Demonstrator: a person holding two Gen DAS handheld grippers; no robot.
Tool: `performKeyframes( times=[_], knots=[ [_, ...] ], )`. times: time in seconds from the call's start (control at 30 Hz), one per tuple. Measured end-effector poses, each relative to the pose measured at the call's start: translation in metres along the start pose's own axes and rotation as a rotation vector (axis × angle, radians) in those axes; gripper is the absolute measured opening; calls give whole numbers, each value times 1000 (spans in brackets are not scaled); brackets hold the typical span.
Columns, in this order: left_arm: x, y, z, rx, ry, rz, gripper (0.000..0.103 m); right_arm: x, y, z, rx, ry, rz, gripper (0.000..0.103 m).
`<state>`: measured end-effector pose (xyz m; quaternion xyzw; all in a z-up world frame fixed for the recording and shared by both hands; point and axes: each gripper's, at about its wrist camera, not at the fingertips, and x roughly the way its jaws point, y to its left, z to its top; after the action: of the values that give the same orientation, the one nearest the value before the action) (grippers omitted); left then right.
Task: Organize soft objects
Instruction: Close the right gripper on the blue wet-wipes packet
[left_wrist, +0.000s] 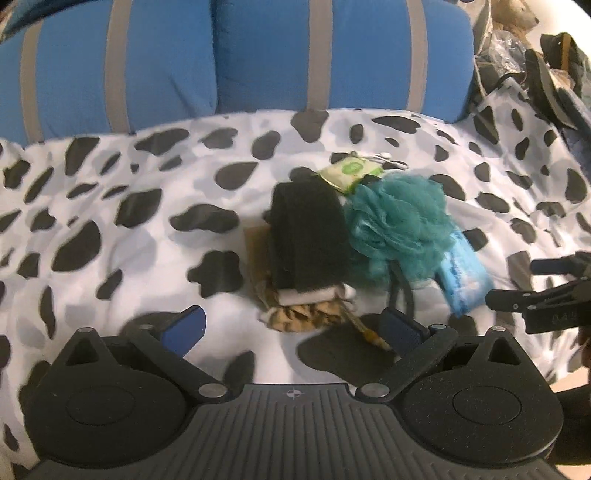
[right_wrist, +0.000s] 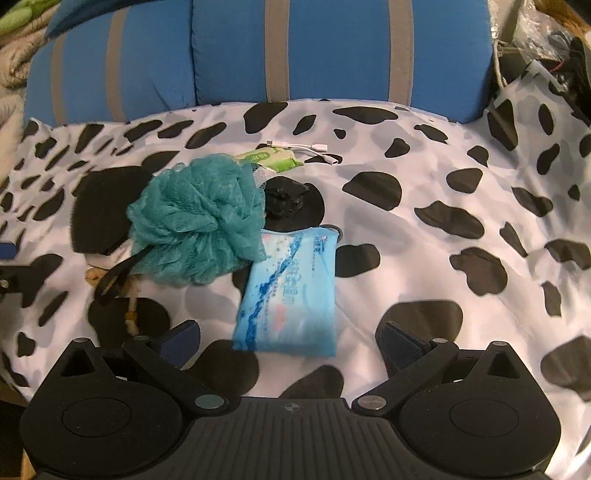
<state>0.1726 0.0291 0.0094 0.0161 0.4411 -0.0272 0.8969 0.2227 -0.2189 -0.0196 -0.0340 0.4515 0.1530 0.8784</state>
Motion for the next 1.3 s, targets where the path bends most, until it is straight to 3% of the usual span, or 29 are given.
performKeyframes(
  times=[0.17,0.47,0.53,0.6,0.67,0.93,1.3],
  knots=[
    [2,10,-5,3,-8,23,103,26,9,8,-78,50,-16,103],
    [2,20,-8,-7,-3,-39,103,60,11,26,-68,34,-53,102],
    [2,22,-8,-16,2,-48,103,67,12,26,-72,43,-65,97],
    [1,23,-8,-26,-4,-55,103,73,13,26,-75,55,-68,86],
    [0,24,-7,-30,-9,-57,103,77,12,26,-60,53,-75,85],
    [1,22,-5,12,3,2,103,76,13,25,-79,56,-79,73],
    [6,12,1,23,-12,25,103,46,-6,26,-54,11,-113,70]
  ],
)
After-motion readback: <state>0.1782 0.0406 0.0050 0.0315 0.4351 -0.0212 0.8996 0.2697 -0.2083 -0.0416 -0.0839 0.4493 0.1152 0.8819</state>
